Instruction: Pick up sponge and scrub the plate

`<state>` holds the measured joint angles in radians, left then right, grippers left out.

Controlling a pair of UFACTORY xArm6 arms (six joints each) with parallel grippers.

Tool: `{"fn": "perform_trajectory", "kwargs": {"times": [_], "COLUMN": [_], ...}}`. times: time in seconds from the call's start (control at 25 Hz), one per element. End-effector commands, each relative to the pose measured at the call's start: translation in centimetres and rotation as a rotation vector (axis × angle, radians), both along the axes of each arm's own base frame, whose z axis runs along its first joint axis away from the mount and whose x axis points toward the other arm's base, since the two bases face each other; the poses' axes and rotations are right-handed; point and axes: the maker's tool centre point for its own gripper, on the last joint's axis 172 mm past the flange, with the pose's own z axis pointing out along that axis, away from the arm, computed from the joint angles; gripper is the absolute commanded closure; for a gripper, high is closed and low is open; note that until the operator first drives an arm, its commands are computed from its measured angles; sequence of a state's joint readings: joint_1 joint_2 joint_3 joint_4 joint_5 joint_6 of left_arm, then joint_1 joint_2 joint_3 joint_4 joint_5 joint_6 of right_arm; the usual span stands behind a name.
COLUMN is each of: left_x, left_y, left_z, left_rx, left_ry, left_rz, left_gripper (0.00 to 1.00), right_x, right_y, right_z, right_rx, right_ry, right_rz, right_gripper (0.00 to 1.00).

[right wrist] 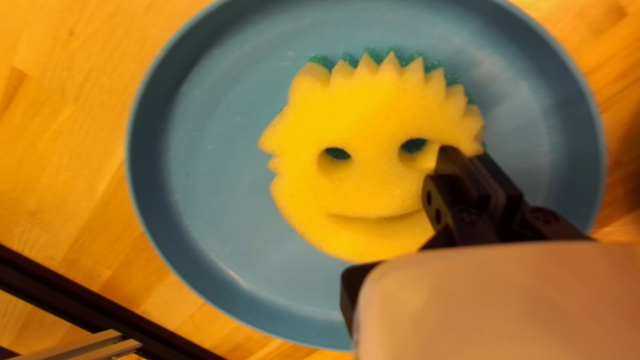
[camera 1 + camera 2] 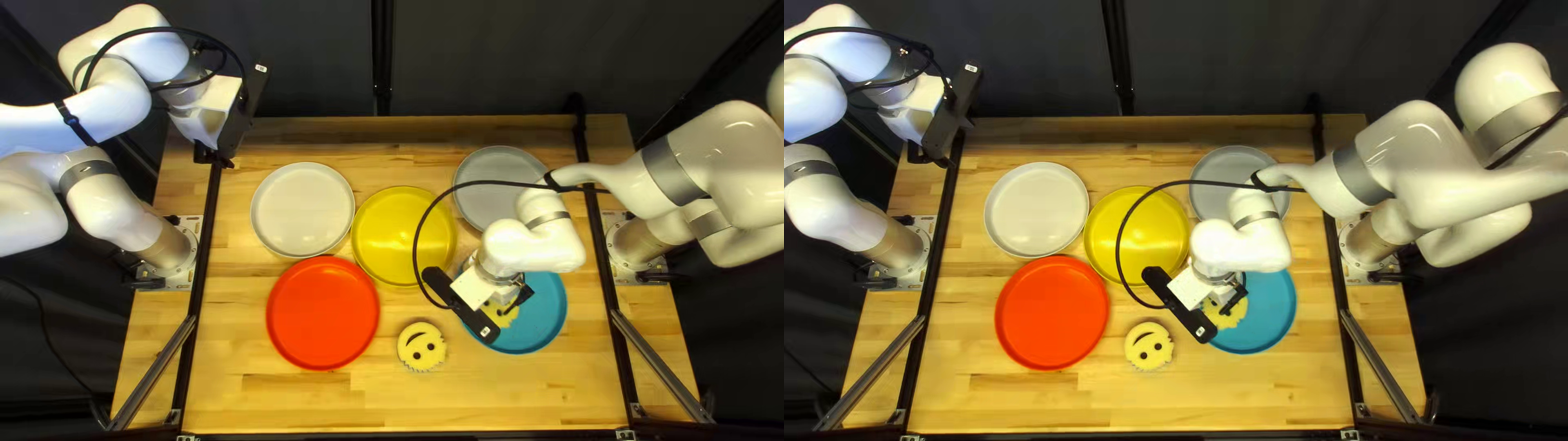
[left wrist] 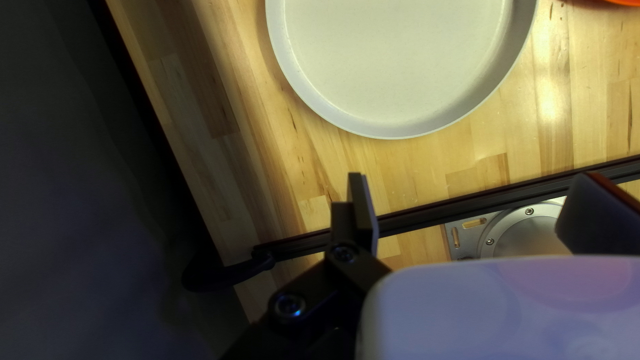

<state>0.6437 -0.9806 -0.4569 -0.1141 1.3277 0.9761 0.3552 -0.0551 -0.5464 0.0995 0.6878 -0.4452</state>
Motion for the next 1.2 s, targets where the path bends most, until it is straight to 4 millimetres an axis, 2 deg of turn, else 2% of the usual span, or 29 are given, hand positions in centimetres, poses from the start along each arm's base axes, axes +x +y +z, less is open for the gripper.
{"fn": "perform_trajectory", "kwargs": {"times": [0.04,0.24,0.4,0.52,0.72,0.96,1.08,1.2], "left_x": [0.0,0.0,0.0,0.0,0.0,0.0,0.0,0.0], "left_y": [0.0,0.0,0.0,0.0,0.0,0.0,0.0,0.0], "left_z": [0.0,0.0,0.0,0.0,0.0,0.0,0.0,0.0], "left_rx": [0.0,0.0,0.0,0.0,0.0,0.0,0.0,0.0], "left_ry": [0.0,0.0,0.0,0.0,0.0,0.0,0.0,0.0], "left_rz": [0.0,0.0,0.0,0.0,0.0,0.0,0.0,0.0], "left_gripper": [0.0,0.0,0.0,0.0,0.0,0.0,0.0,0.0], "right_x": [-2.6,-4.6,-4.7,-3.2,0.8,5.0,5.3,4.2], "right_y": [-1.2,-3.8,-4.0,-3.1,-2.0,-2.4,-2.5,-2.0], "right_z": [0.0,-0.1,0.0,0.2,0.2,0.6,0.6,0.3], "right_rx": [-0.005,-0.011,-0.013,-0.018,-0.035,-0.049,-0.052,-0.052], "right_ry": [0.01,0.014,0.015,0.009,-0.007,-0.02,-0.023,-0.017], "right_rz": [-0.014,-0.025,-0.034,-0.031,-0.02,-0.01,-0.005,0.003], "right_gripper": [1.0,1.0,1.0,1.0,1.0,1.0,1.0,1.0]}}
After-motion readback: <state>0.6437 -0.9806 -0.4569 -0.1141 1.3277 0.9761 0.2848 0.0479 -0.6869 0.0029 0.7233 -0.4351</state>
